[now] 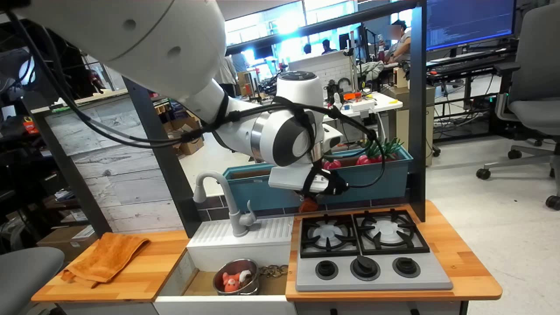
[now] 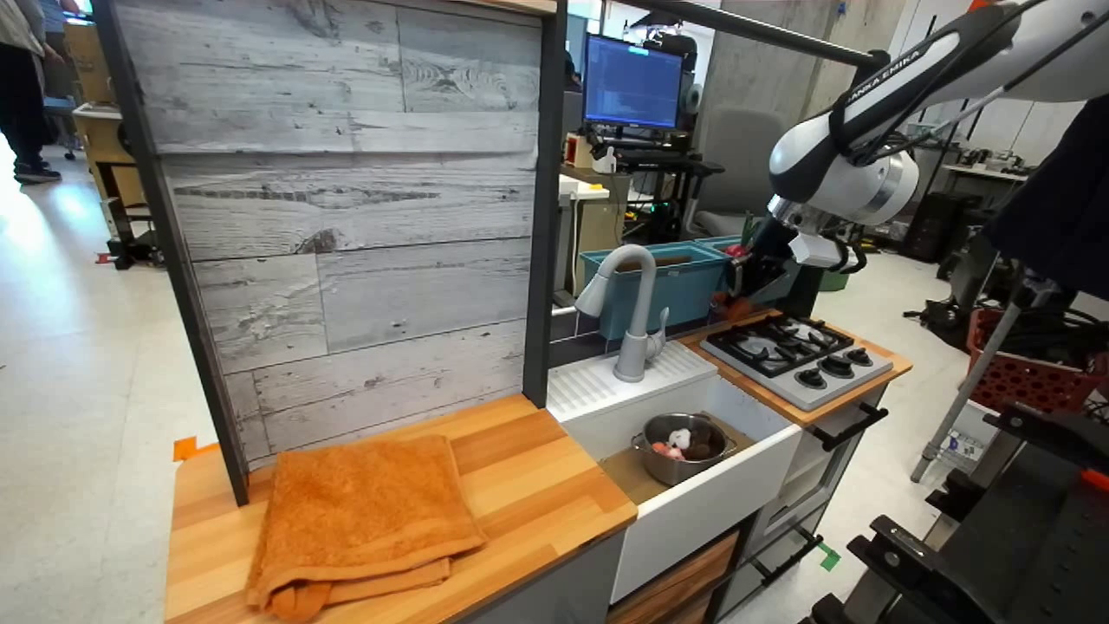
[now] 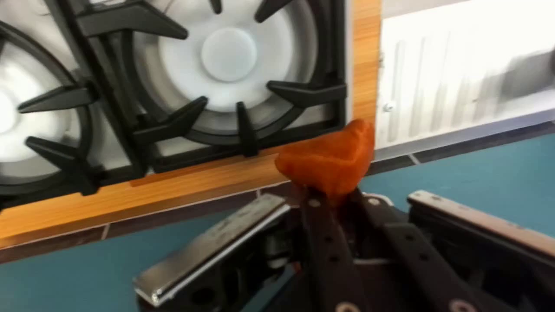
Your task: Put the toys inside the pot in the sink and then wipe the counter with the towel
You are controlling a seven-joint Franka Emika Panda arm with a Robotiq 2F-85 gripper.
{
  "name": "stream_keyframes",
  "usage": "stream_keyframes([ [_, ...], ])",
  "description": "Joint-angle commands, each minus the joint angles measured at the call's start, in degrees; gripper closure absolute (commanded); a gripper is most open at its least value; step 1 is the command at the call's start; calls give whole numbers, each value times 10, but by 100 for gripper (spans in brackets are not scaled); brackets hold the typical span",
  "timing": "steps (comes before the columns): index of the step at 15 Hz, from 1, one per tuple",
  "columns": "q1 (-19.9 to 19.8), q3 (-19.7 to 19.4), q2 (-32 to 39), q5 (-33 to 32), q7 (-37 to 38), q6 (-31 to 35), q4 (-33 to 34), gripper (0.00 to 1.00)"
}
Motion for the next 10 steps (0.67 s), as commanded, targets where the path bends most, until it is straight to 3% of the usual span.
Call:
stream_keyframes([
  [1,-56,78,-76,14,-107,-7,-141,97],
  [3,-75,102,-98,8,-140,-23,-199,97],
  [6,-68,89,-128,27,-166,-27,-284,97],
  [10,-69,101,-126,38,-207,54,-364,97],
])
